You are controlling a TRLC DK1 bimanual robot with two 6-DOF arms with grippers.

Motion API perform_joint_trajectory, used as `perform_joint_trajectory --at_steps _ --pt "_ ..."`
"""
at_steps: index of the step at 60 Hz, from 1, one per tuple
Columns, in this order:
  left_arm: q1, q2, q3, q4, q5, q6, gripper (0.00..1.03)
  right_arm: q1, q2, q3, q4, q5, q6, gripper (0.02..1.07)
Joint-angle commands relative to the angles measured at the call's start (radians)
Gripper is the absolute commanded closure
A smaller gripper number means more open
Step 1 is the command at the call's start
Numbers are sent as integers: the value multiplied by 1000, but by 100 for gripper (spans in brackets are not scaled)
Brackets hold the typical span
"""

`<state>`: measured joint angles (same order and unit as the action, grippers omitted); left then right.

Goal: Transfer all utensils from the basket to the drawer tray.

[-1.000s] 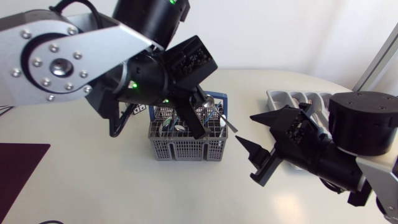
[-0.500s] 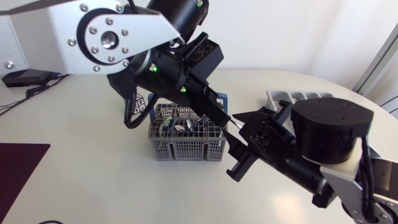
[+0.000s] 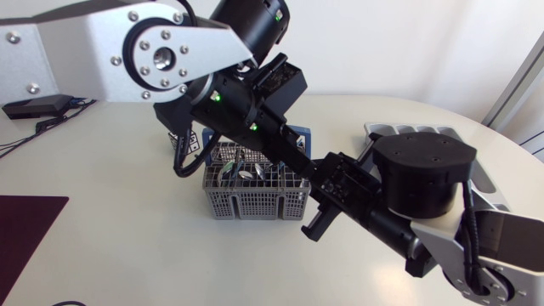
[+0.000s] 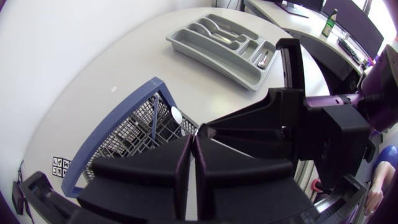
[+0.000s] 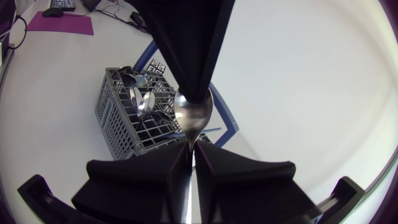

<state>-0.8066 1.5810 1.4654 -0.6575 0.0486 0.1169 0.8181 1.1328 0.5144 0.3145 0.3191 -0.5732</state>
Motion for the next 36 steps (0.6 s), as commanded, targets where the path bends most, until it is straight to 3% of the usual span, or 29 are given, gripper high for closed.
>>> perform_joint_trajectory --at_steps 1,3,7,15,20,25,36 --pt "9 11 42 -11 14 -31 90 6 15 22 1 0 -10 101" --pt "12 11 46 -11 14 -34 84 6 15 21 -3 -5 -10 101" --pt "17 10 55 -11 14 -42 63 1 13 16 -11 -15 -10 101" --pt "40 8 88 9 14 -52 37 -11 -4 6 -46 -58 -7 101" --pt "60 1 105 45 16 -54 29 -31 -28 -11 -78 -94 -5 101" --pt "66 -18 90 93 14 -45 27 -79 -64 -20 -121 -155 -4 101" --pt "81 -10 24 134 -3 21 27 -361 -168 -31 -281 -459 -28 101"
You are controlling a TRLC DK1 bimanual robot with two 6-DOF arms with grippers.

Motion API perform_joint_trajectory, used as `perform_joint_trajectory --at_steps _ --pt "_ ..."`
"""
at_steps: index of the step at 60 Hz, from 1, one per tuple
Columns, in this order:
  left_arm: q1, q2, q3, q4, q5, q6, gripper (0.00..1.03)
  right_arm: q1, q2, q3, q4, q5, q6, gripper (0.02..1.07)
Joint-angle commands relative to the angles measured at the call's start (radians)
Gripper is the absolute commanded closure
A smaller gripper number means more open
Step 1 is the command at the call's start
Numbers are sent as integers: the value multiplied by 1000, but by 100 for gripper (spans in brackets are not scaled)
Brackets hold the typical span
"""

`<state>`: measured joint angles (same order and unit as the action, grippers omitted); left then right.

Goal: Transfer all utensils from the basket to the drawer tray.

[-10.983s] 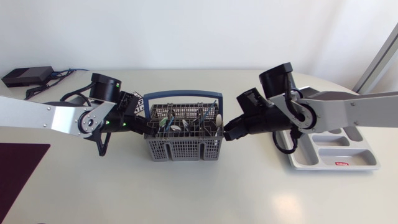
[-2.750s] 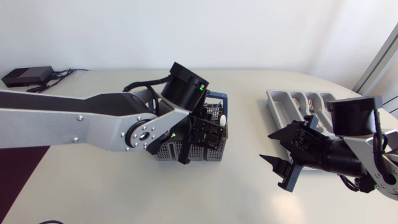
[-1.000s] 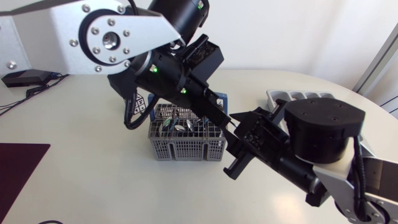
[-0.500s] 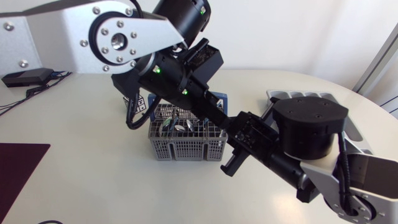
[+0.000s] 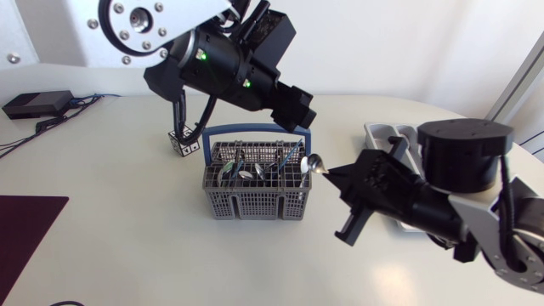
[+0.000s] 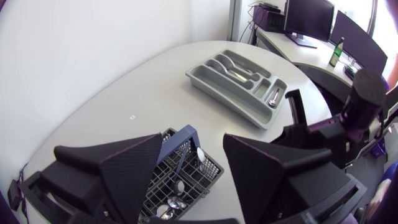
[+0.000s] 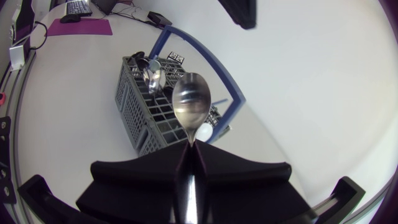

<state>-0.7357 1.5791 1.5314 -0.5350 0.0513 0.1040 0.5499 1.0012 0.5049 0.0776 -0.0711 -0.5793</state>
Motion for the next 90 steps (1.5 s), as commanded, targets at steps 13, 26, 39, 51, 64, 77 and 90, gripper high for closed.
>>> perform_joint_trajectory --at_steps 13,26,39,51,64,77,90 --pt "-25 -31 -255 254 -97 183 27 -450 -42 3 -206 -375 -195 101" --pt "-53 -45 -392 406 -143 269 28 -706 -4 27 -383 -523 -481 101" --pt "-106 -36 -502 603 -257 341 28 -981 228 130 -565 -588 -903 101" --pt "-108 -16 -531 693 -275 347 28 -1142 448 259 -650 -565 -1174 101" --pt "-108 9 -542 734 -292 347 28 -1228 629 396 -653 -489 -1331 101" --pt "-110 18 -579 785 -295 342 28 -1269 766 471 -656 -400 -1429 101" --pt "-119 45 -591 840 -327 339 28 -1283 798 446 -573 -368 -1458 88"
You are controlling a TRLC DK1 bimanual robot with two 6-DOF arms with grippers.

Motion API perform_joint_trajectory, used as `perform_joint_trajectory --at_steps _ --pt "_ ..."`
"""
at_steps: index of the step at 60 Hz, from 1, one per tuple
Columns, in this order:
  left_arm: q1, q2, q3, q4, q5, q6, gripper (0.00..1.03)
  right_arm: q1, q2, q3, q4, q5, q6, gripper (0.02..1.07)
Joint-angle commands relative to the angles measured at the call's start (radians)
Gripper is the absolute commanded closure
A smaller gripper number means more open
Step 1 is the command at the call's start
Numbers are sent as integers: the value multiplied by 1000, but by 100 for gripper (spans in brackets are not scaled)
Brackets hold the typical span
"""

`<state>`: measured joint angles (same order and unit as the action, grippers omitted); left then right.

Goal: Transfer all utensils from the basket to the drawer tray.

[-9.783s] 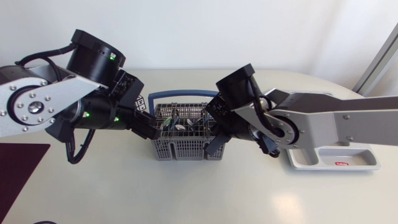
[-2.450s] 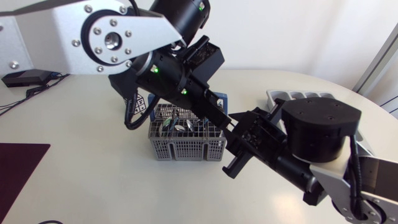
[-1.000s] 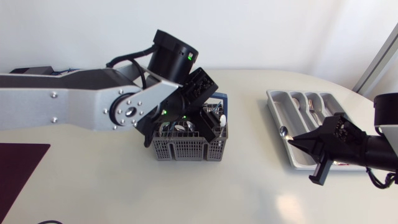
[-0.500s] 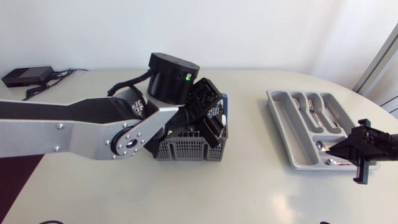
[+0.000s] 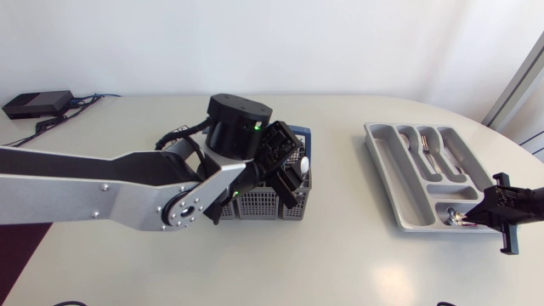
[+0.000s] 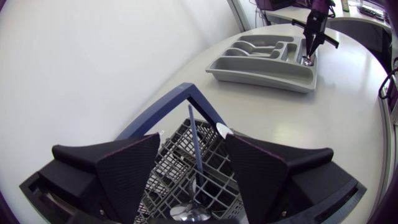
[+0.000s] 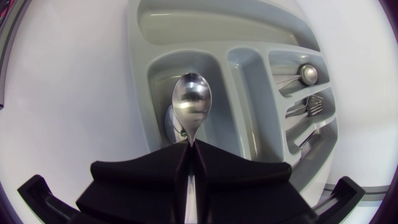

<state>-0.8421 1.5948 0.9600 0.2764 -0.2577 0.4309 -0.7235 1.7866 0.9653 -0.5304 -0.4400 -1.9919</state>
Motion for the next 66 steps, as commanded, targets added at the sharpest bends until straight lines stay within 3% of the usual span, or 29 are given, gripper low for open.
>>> perform_joint_trajectory --at_steps 1,3,6,19,29,40,45,54,66 --pt "-12 30 -20 29 -20 12 28 -10 11 -16 37 1 -44 87" --pt "-17 34 -15 38 -29 12 31 -13 5 -20 52 0 -31 75" --pt "-17 47 -7 40 -34 8 35 -14 -6 -20 52 -6 -18 66" --pt "-29 93 17 67 -68 -24 44 -27 -87 -50 29 -85 39 54" --pt "-34 122 37 104 -86 -43 53 -31 -184 -112 20 -157 84 31" --pt "-28 156 69 132 -97 -44 63 -31 -250 -183 18 -195 99 28" --pt "-25 165 79 139 -97 -49 67 -25 -273 -211 17 -201 113 13" --pt "-20 191 98 152 -97 -57 75 -11 -312 -264 23 -213 113 13" --pt "-17 198 88 196 -97 -55 93 19 -349 -309 46 -224 159 13"
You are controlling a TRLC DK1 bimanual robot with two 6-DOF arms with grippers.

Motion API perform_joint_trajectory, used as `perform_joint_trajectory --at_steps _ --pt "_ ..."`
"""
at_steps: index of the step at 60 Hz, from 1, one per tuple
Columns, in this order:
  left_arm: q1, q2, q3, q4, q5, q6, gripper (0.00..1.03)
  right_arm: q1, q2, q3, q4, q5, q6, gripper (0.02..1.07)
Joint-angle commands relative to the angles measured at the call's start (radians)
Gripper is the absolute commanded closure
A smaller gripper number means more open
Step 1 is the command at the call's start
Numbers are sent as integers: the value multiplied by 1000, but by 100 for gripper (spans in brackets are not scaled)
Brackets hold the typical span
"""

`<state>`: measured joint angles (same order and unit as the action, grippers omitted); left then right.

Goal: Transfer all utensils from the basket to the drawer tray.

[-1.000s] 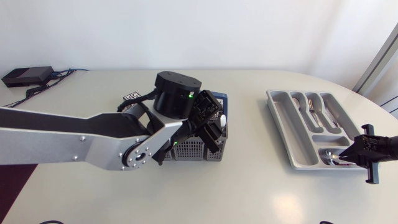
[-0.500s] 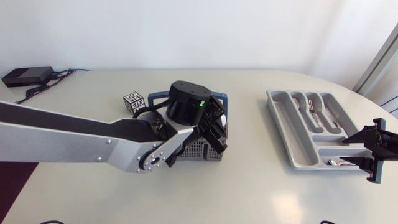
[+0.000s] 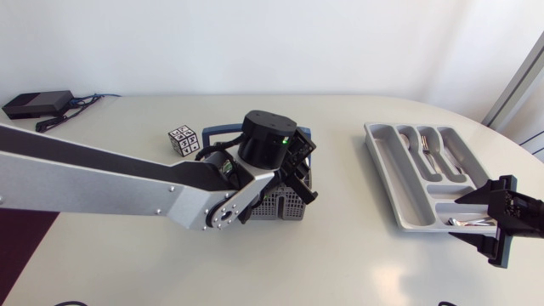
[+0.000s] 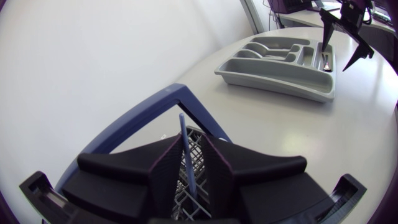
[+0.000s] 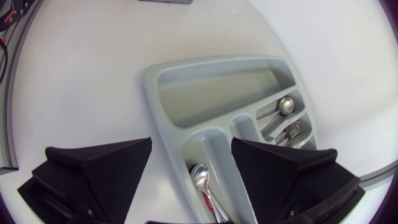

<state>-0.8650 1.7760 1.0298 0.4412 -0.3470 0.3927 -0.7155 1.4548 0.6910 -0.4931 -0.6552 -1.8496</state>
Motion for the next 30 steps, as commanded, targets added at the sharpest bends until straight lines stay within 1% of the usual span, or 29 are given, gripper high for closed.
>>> perform_joint_trajectory --at_steps 1,3,4,17,22,30 --pt "6 17 15 36 -7 -17 95 14 -19 -38 11 -9 16 13" --pt "6 13 6 45 -7 -17 99 17 -20 -42 14 -9 18 13" --pt "6 11 1 50 -7 -17 99 19 -22 -45 18 -11 21 13" --pt "0 -29 -68 125 -7 -6 99 36 -31 -64 37 -12 46 13" --pt "-5 -39 -100 189 -7 8 99 42 -40 -73 39 -12 53 13" --pt "-6 -67 -132 215 -7 11 99 53 -62 -87 44 -15 69 13"
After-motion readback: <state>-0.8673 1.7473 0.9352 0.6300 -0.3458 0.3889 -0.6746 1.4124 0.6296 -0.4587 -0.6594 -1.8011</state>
